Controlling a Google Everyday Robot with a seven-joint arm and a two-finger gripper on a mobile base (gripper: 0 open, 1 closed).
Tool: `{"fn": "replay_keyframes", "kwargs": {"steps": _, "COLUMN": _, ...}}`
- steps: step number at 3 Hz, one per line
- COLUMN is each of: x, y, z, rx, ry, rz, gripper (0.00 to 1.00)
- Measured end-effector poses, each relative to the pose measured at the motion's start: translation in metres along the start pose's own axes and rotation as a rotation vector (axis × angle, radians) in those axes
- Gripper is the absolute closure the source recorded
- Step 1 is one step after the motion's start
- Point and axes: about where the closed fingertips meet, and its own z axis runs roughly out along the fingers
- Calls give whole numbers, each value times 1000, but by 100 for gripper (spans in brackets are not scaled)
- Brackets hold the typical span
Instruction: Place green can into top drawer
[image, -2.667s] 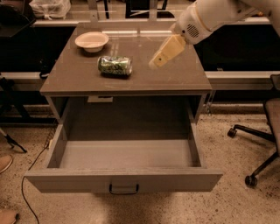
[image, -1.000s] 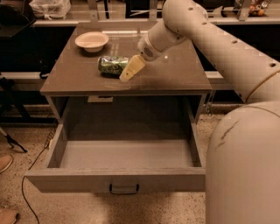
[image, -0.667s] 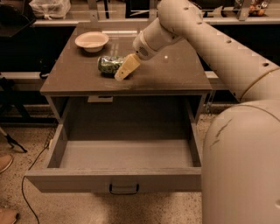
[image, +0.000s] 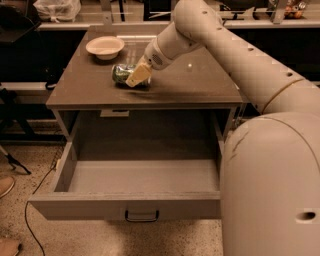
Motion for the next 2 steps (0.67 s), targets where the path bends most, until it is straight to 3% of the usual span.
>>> {"fn": "replay_keyframes", "kwargs": {"steps": 1, "x": 0, "y": 4, "z": 6, "rx": -24, "ry": -20, "rz": 14, "gripper": 62}}
{"fn": "replay_keyframes", "kwargs": {"steps": 2, "x": 0, "y": 10, "z": -15, "rx": -57, "ry": -52, "rz": 0, "gripper": 85}}
